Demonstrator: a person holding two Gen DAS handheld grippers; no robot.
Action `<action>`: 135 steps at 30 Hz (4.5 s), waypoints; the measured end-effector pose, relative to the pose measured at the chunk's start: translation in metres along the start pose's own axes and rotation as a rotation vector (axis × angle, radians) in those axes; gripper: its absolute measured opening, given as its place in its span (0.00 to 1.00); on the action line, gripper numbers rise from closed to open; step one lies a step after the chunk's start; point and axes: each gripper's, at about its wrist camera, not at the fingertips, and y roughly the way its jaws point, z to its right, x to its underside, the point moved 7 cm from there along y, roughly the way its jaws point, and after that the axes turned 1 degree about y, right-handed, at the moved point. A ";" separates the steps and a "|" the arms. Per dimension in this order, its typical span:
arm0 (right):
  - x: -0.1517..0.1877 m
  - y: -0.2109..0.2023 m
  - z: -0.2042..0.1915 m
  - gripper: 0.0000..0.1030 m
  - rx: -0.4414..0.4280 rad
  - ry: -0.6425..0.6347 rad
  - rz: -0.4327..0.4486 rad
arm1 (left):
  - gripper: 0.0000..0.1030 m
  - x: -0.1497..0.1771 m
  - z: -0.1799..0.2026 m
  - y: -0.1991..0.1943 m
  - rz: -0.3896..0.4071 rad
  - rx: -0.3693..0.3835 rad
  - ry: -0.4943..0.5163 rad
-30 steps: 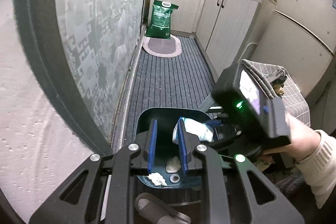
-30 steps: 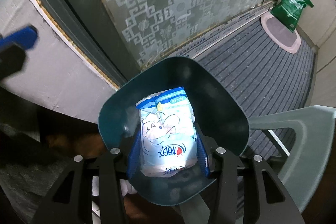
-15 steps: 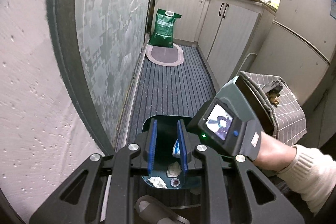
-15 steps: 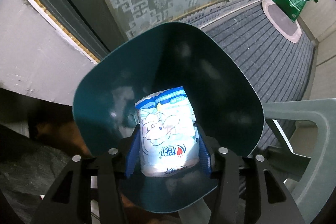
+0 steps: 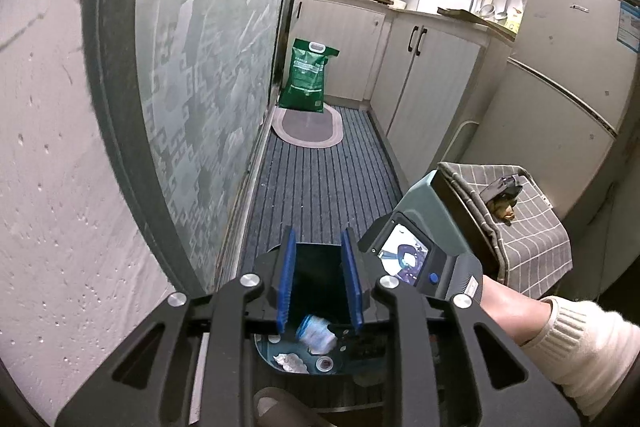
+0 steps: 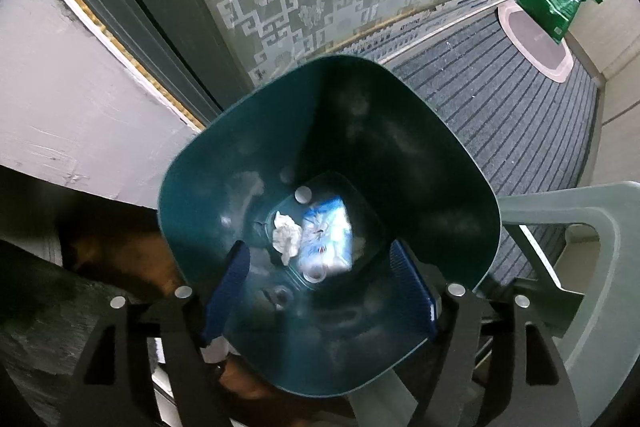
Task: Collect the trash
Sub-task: 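Lower the wipes pack into the teal bin and open the right tool, then move both tools back over the table toward the black bottle, then grasp the black bottle with the left tool, then carry the black bottle toward the teal bin while the right tool grasps the green fruit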
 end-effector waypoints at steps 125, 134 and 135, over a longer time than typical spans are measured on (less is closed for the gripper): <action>0.125 -0.187 0.242 0.19 0.267 0.265 0.356 | 0.12 -0.041 0.128 0.125 -0.091 0.081 0.101; 0.124 -0.215 0.244 0.19 0.283 0.295 0.414 | 0.12 -0.021 0.088 0.130 -0.153 0.029 0.079; 0.121 -0.218 0.242 0.19 0.283 0.295 0.422 | 0.12 -0.017 0.084 0.132 -0.164 0.021 0.082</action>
